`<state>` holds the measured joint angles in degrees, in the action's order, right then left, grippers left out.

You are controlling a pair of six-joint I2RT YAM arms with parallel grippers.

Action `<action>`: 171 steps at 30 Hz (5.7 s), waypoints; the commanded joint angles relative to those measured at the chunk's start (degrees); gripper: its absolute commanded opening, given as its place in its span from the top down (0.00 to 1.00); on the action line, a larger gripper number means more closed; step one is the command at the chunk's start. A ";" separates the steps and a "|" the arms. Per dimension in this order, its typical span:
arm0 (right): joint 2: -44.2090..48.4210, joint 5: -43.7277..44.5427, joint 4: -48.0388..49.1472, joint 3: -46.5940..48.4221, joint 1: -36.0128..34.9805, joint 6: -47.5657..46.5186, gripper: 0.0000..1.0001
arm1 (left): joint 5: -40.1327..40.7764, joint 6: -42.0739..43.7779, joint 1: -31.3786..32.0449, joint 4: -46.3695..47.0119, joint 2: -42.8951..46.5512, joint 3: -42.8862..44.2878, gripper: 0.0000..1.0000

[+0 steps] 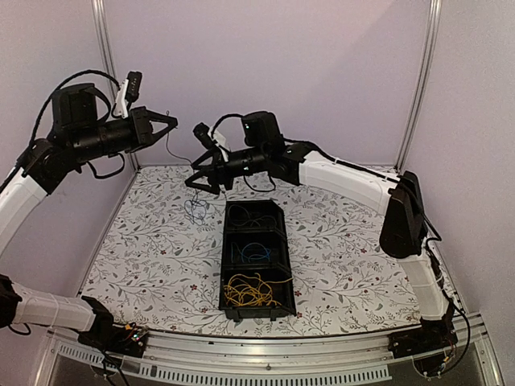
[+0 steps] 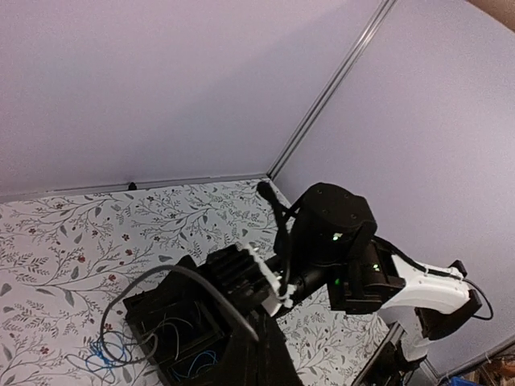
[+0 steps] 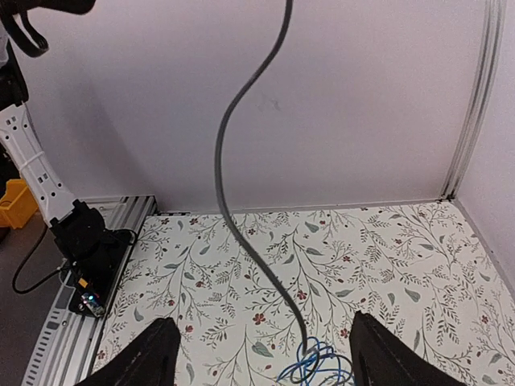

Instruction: Untangle the cables

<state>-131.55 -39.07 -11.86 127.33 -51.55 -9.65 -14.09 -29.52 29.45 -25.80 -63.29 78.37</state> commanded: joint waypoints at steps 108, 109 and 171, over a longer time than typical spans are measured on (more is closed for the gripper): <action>29.57 -7.58 -1.63 -65.27 39.61 -22.37 0.02 | -16.66 -2.21 7.51 24.75 -44.78 2.98 1.00; 29.48 -7.68 -1.67 -65.21 39.65 -22.35 0.02 | -16.32 -1.90 7.53 24.74 -45.08 2.31 1.00; 25.97 -12.03 -6.25 -62.96 39.57 -24.00 0.03 | 26.16 -11.24 3.43 -13.46 -12.53 -35.62 0.57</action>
<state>-104.36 -49.32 -16.93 62.81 -11.73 -33.06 5.48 -40.51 34.44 -37.82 -76.36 43.05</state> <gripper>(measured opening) 0.975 0.420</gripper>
